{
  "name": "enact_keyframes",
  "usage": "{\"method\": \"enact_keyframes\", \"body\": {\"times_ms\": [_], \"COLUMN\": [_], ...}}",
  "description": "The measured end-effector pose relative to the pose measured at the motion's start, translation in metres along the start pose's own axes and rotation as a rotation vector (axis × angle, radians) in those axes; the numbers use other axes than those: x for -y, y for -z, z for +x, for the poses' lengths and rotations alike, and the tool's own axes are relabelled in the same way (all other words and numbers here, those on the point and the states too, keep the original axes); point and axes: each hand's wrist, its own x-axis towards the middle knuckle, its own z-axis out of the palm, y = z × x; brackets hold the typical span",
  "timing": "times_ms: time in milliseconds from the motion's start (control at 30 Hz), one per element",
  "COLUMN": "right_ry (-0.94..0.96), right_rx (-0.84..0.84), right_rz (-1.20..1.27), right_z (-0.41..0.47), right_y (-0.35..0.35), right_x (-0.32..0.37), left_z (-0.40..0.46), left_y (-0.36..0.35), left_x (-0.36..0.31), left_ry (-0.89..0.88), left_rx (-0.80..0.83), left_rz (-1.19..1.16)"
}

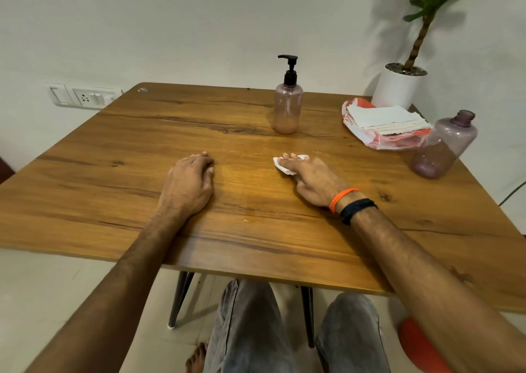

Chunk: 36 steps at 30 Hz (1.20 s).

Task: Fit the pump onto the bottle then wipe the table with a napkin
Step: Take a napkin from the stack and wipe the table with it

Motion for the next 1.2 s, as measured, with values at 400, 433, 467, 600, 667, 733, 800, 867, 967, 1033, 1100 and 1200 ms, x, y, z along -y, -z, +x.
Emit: {"method": "enact_keyframes", "body": {"times_ms": [400,433,467,600,667,733,800,867,967,1033,1100,1200], "right_ry": [0.131,0.156,0.18,0.261,0.31,0.35,0.356,0.334,0.327,0.339,0.35,0.364], "right_rx": [0.06,0.074,0.084,0.121,0.164,0.201,0.204,0.185,0.146,0.127,0.115,0.099], "right_rz": [0.056,0.084,0.103,0.149,0.144,0.138,0.163,0.224,0.185,0.147,0.141,0.125], "right_z": [-0.019,-0.022,-0.026,-0.038,-0.043,-0.046,-0.046,-0.045,-0.045,-0.045,-0.045,-0.045], "right_y": [-0.019,-0.018,-0.018,-0.019,-0.02,-0.02,-0.021,-0.023,-0.026,-0.028,-0.029,-0.03], "right_x": [0.07,0.072,0.074,0.077,0.073,0.069,0.067,0.068,0.069,0.069,0.069,0.069], "left_z": [-0.002,-0.002,-0.002,-0.002,-0.002,-0.003,-0.003,-0.003,-0.004,-0.004,-0.003,-0.003], "left_y": [-0.002,-0.002,-0.002,-0.002,-0.002,-0.002,-0.002,-0.002,-0.002,-0.002,-0.003,-0.004], "left_x": [-0.004,-0.004,-0.004,-0.007,-0.007,-0.006,-0.006,-0.005,-0.005,-0.005,-0.004,-0.003], "left_ry": [0.022,0.023,0.026,0.032,0.033,0.032,0.034,0.038,0.039,0.035,0.035,0.035], "left_rx": [-0.042,-0.045,-0.049,-0.063,-0.065,-0.066,-0.063,-0.064,-0.068,-0.068,-0.067,-0.068], "left_rz": [0.043,0.045,0.048,0.061,0.056,0.053,0.054,0.05,0.041,0.041,0.041,0.042]}}
